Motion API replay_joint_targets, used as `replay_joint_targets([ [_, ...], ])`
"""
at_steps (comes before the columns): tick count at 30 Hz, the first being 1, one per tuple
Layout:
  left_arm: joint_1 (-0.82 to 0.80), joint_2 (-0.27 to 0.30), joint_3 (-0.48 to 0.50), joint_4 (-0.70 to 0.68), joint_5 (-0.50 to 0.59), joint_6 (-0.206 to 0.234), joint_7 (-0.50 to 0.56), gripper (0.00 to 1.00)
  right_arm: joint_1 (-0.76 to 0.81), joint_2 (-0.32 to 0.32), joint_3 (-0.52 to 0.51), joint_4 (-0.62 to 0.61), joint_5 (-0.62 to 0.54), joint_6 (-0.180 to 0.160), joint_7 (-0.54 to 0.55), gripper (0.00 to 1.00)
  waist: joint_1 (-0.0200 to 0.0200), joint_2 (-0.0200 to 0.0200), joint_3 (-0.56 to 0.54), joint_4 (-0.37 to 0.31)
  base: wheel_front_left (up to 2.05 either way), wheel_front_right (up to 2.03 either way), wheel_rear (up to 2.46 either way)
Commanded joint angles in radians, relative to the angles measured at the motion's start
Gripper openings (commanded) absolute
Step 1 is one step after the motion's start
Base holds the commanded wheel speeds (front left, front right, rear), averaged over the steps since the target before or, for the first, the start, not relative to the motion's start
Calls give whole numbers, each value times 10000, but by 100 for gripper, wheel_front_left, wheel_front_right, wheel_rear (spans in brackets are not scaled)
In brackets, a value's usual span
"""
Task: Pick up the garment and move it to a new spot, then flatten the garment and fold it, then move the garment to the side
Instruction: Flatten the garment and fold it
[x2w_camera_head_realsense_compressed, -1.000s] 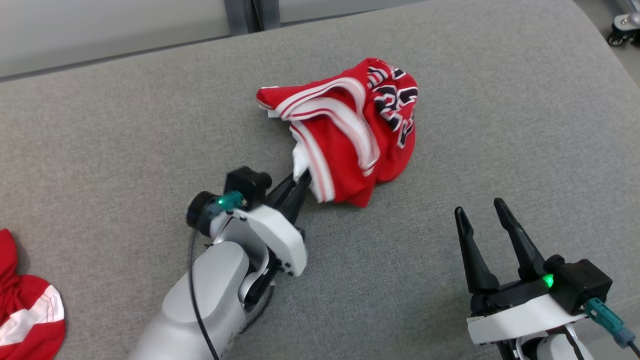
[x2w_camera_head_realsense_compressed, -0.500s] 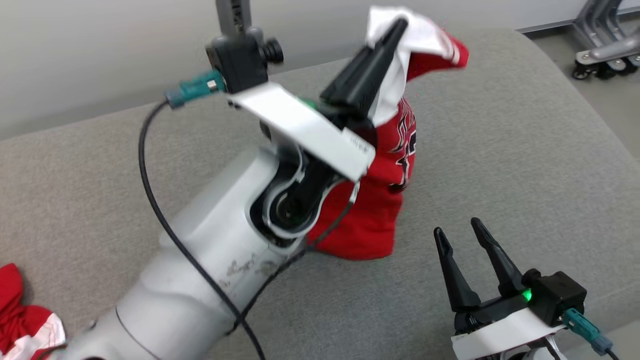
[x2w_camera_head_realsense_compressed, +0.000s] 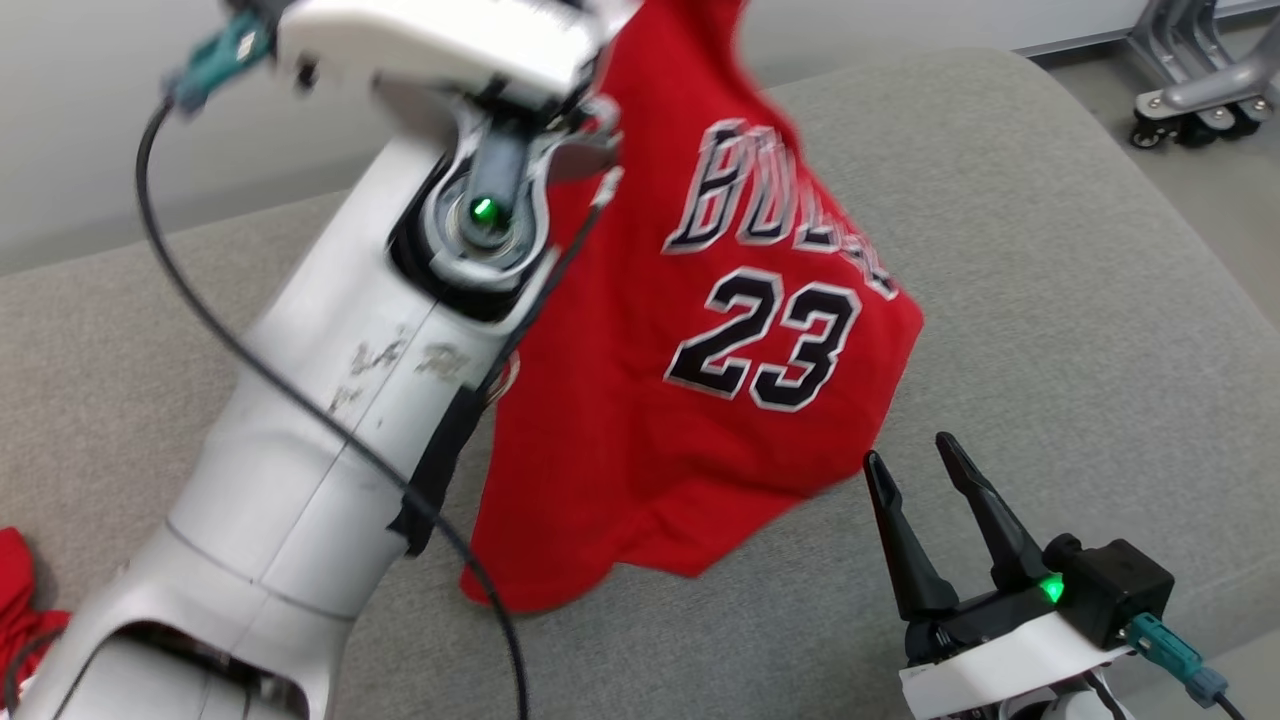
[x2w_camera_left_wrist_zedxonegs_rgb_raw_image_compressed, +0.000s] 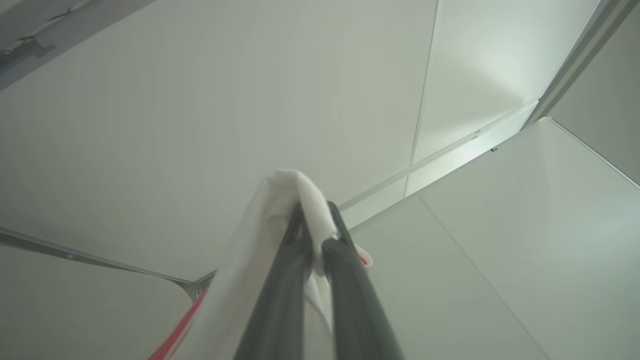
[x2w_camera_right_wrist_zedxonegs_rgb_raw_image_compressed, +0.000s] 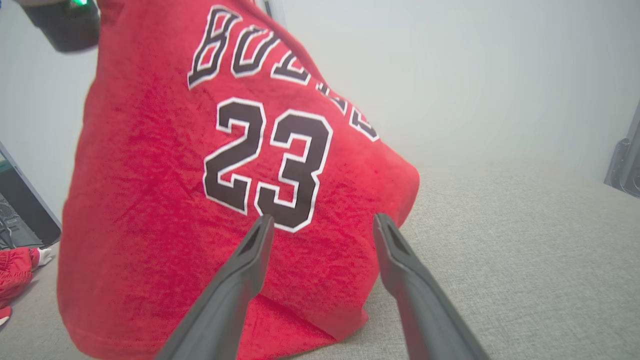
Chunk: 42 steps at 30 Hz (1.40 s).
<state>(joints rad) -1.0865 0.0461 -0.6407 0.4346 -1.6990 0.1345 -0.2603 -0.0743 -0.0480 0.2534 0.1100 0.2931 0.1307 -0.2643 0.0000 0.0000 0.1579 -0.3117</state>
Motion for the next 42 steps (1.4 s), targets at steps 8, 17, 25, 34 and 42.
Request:
replay_joint_targets([
  [8,3385,72,2548,1973,2399,-424,-41,0,164,-49,-401,-60,-236,1,-25,100,0,0,305,901,0,0,0],
  [17,5132,64,5551,1605,6554,-1165,-41,41,77,-52,-335,-6,-425,1,-24,100,0,0,363,1509,0,0,0],
  [25,5539,53,6433,544,8301,-1763,-41,100,39,-52,-85,84,-497,1,-25,100,0,0,352,1679,0,0,0],
  [34,6265,64,6014,-502,11239,-1889,-42,100,206,-54,135,311,-471,1,-24,100,0,0,156,1979,0,0,0],
  [42,8566,56,6326,-2974,12805,-1644,-42,100,401,-54,440,931,-172,1,-24,100,0,0,-4,2381,0,0,0],
])
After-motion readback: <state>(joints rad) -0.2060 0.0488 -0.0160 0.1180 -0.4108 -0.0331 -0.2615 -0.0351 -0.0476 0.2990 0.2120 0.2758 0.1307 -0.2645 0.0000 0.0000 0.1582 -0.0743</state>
